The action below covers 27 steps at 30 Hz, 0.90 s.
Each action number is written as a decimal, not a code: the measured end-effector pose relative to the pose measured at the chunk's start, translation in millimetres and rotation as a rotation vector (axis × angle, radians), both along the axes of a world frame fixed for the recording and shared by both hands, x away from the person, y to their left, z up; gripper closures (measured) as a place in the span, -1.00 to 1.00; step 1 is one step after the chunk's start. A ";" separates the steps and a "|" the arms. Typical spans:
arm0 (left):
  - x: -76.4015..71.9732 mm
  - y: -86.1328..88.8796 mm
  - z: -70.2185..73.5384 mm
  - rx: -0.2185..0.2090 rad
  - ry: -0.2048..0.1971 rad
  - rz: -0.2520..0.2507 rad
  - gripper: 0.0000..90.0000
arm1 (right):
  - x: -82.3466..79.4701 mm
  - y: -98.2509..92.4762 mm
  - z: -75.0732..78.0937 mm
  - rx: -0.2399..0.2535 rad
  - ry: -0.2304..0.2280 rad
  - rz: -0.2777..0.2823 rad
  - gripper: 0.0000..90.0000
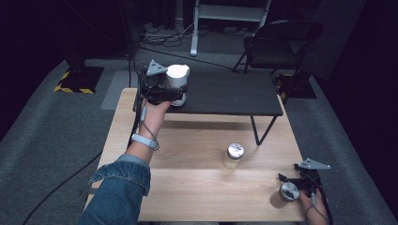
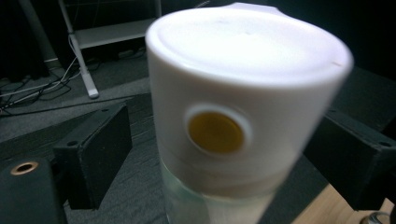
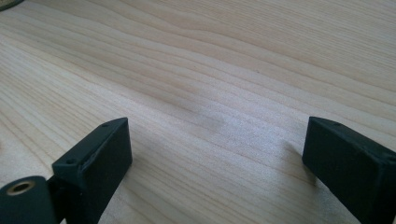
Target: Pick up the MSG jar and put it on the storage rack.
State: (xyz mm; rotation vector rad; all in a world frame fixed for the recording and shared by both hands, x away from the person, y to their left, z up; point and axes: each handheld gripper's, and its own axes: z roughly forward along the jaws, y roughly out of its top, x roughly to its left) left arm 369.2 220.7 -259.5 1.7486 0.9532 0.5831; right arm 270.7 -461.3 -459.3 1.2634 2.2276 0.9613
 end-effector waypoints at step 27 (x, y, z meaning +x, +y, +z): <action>-101.5 42.6 -43.4 0.014 -0.049 -0.016 -0.86 | 1.2 -1.9 0.2 0.001 0.003 0.020 -0.84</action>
